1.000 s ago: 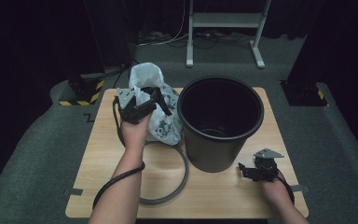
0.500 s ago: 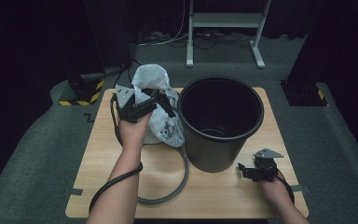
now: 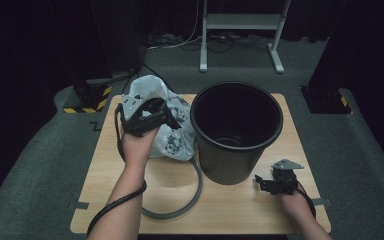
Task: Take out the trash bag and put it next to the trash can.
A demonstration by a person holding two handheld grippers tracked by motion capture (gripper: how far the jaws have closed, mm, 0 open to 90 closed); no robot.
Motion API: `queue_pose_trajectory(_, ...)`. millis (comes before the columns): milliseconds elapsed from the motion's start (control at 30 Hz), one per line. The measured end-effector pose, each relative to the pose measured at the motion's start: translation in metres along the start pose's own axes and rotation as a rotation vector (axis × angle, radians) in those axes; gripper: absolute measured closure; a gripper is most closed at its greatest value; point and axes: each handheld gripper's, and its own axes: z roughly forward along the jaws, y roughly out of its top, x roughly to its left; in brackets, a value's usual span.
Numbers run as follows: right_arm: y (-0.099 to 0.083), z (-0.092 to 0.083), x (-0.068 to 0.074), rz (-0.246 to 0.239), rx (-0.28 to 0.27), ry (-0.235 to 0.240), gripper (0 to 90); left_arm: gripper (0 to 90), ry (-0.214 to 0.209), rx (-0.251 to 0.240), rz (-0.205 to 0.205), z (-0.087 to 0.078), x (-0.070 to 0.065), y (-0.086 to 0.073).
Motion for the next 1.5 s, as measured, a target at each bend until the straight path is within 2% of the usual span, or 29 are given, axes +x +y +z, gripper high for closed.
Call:
queue_pose_trajectory(67, 0.000, 0.000, 0.000, -0.002, -0.001, 0.000, 17.3, 9.3, 0.001, 0.015, 0.006, -0.010, -0.001, -0.004)
queue_pose_trajectory(200, 0.000, 0.000, 0.000, -0.003, -0.001, 0.000, 17.3, 9.3, -0.018, 0.015, -0.004, -0.032, -0.003, -0.010)
queue_pose_trajectory(433, 0.000, 0.000, 0.000, -0.002, 0.000, 0.001, 17.3, 9.9, -0.040, 0.038, -0.001, -0.064, -0.016, -0.030)
queue_pose_trajectory(533, 0.000, 0.000, 0.001, -0.004, -0.001, 0.003, 17.3, 11.0, -0.043, 0.091, -0.008, -0.068, -0.022, -0.044)
queue_pose_trajectory(567, 0.000, 0.000, 0.001, -0.004, -0.001, 0.003, 17.3, 11.5, -0.043, 0.120, -0.013, -0.066, -0.022, -0.050)
queue_pose_trajectory(600, 0.000, 0.000, 0.001, -0.003, -0.001, 0.004, 17.3, 12.1, -0.037, 0.174, -0.024, -0.062, -0.023, -0.060)
queue_pose_trajectory(633, 0.000, 0.000, 0.001, -0.003, -0.001, 0.004, 17.3, 12.4, -0.037, 0.174, -0.024, -0.062, -0.023, -0.060)
queue_pose_trajectory(667, 0.000, 0.000, 0.001, -0.004, -0.001, 0.004, 17.3, 12.4, -0.038, 0.199, -0.035, -0.059, -0.022, -0.065)
queue_pose_trajectory(700, 0.000, 0.000, 0.001, -0.004, -0.001, 0.004, 17.3, 13.5, -0.058, 0.235, -0.063, -0.055, -0.021, -0.072)
queue_pose_trajectory(800, 0.000, 0.000, 0.001, -0.005, -0.001, 0.006, 17.3, 18.6, -0.076, 0.333, -0.100, -0.041, -0.021, -0.086)
queue_pose_trajectory(867, 0.000, 0.000, 0.001, -0.005, -0.001, 0.006, 17.3, 23.0, -0.074, 0.379, -0.095, -0.031, -0.023, -0.093)
queue_pose_trajectory(967, 0.000, 0.000, 0.000, -0.011, -0.001, 0.010, 17.3, 28.7, -0.094, 0.436, -0.106, -0.015, -0.026, -0.100)
queue_pose_trajectory(1033, 0.000, 0.000, 0.000, -0.012, -0.001, 0.010, 17.3, 38.2, -0.093, 0.449, -0.095, -0.005, -0.027, -0.102)
queue_pose_trajectory(1100, 0.000, 0.000, 0.000, -0.012, -0.001, 0.010, 17.3, 52.1, -0.085, 0.456, -0.097, 0.006, -0.028, -0.103)
queue_pose_trajectory(1200, 0.000, 0.000, 0.000, -0.012, -0.001, 0.010, 17.3, 68.9, -0.087, 0.449, -0.072, 0.020, -0.031, -0.099)
queue_pose_trajectory(1233, 0.000, 0.000, 0.000, -0.013, -0.001, 0.011, 17.3, 72.5, -0.094, 0.445, -0.077, 0.026, -0.033, -0.098)
queue_pose_trajectory(1333, 0.000, 0.000, 0.001, -0.011, 0.000, 0.013, 17.2, 79.9, -0.102, 0.429, -0.066, 0.041, -0.038, -0.089)
queue_pose_trajectory(1400, 0.000, 0.000, 0.001, -0.011, 0.000, 0.013, 17.2, 81.1, -0.112, 0.425, -0.041, 0.051, -0.043, -0.081)
queue_pose_trajectory(1500, 0.000, 0.000, 0.001, -0.011, 0.000, 0.013, 17.2, 81.6, -0.118, 0.404, -0.033, 0.064, -0.049, -0.071)
